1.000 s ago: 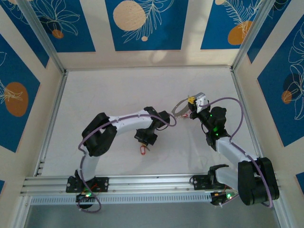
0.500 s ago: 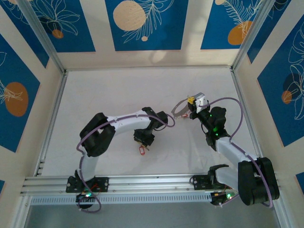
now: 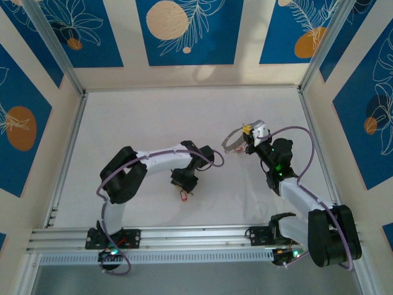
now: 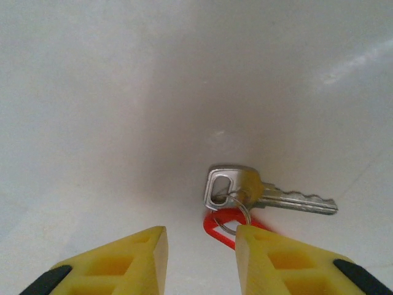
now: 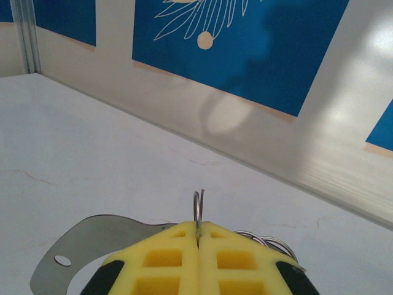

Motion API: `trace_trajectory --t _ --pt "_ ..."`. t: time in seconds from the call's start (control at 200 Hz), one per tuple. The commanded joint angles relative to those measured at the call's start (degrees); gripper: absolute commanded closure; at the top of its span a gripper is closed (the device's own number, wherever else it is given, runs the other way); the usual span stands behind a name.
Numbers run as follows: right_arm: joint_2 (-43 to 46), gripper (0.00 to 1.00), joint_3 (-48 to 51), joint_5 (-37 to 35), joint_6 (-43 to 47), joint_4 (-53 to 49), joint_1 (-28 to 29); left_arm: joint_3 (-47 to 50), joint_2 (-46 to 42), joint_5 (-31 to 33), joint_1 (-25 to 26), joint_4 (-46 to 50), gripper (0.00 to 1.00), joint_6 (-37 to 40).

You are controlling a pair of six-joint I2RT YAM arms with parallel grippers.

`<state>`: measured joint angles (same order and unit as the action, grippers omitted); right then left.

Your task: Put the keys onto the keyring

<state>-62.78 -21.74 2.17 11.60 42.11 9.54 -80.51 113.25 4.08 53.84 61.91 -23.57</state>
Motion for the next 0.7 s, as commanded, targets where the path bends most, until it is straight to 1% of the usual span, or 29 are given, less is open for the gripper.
trace_trajectory --t 0.0,0.085,0.25,0.425,0.695 --pt "1.30 1.00 0.20 0.29 0.67 2.01 0.47 0.05 -1.37 -2.17 -0.06 -0.34 0.66 1.34" --pt "1.48 1.00 0.29 0.20 0.80 2.01 0.49 -0.25 -1.08 -2.93 0.54 -1.04 0.66 1.53" --pt "1.70 1.00 0.29 0.11 0.97 1.84 0.48 -1.09 0.38 -2.41 1.64 -0.91 0.65 1.69" --pt "1.92 1.00 0.38 0.11 1.24 1.61 0.43 -1.39 0.73 -0.41 1.57 -0.77 0.67 -0.06" --pt "2.05 1.00 0.47 -0.15 1.26 1.75 0.43 -2.75 2.92 -0.60 1.61 0.71 0.68 0.09"
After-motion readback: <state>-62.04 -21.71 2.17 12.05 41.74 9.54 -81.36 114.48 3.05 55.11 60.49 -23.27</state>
